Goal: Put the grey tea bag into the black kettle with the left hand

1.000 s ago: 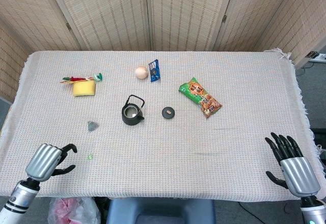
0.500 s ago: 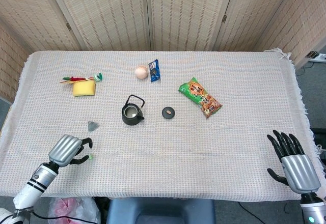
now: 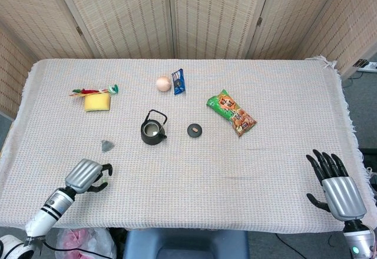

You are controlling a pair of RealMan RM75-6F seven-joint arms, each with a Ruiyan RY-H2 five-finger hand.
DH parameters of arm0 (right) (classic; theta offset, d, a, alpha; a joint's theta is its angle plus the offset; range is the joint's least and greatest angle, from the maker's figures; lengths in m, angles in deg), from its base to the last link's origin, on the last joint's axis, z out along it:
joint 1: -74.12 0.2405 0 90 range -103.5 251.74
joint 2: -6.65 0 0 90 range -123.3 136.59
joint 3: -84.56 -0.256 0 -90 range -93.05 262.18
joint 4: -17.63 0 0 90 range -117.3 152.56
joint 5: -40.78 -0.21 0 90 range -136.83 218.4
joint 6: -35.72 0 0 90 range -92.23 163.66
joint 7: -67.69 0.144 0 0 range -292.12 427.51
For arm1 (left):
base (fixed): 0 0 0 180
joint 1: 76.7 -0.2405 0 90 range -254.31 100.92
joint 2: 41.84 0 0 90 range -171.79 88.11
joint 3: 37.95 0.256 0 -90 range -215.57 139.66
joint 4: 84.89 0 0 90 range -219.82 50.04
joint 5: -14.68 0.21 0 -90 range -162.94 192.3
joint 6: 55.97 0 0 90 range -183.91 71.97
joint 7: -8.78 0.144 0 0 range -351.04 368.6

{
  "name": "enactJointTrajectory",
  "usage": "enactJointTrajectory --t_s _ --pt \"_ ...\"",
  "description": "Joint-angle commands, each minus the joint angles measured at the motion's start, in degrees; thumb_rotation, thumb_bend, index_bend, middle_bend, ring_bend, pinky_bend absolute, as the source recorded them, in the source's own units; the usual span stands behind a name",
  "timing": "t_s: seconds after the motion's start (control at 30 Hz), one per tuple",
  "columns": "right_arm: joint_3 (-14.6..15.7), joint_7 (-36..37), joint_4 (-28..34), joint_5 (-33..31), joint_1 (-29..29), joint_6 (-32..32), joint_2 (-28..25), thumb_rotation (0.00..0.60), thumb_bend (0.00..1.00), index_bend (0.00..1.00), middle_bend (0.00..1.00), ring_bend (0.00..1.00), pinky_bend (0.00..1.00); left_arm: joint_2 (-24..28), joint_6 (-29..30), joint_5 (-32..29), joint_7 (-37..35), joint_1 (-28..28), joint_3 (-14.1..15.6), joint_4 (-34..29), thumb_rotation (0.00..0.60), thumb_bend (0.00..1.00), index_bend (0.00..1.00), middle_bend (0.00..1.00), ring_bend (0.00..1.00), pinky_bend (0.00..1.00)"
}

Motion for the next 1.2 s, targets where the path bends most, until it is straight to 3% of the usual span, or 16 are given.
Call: enactJointTrajectory --t_s 0.03,0.37,1.2 --pt "0.1 0.1 -0.1 0.1 -0.1 0.2 0.0 0.600 0.12 0.00 0.00 0.00 0.00 -1.4 -0.5 -0.2 -0.6 0.1 0.7 1.3 0.600 0.36 0.50 1.00 0.99 1.00" --pt "0.1 -0.2 -0.1 -0.2 0.0 0.1 0.1 0.600 0.12 0.00 0.00 0.00 0.00 -5.0 -0.4 0.9 -4.0 1.2 1.8 6.9 0.600 0.35 0.49 1.00 0.99 1.00" --pt "0.3 -1.2 0.2 -0.5 0.1 -0.2 0.4 0.600 0.12 0.00 0.00 0.00 0.00 -7.2 -0.5 1.8 -11.5 2.1 4.6 14.0 0.600 0.35 0.50 1.00 0.99 1.00"
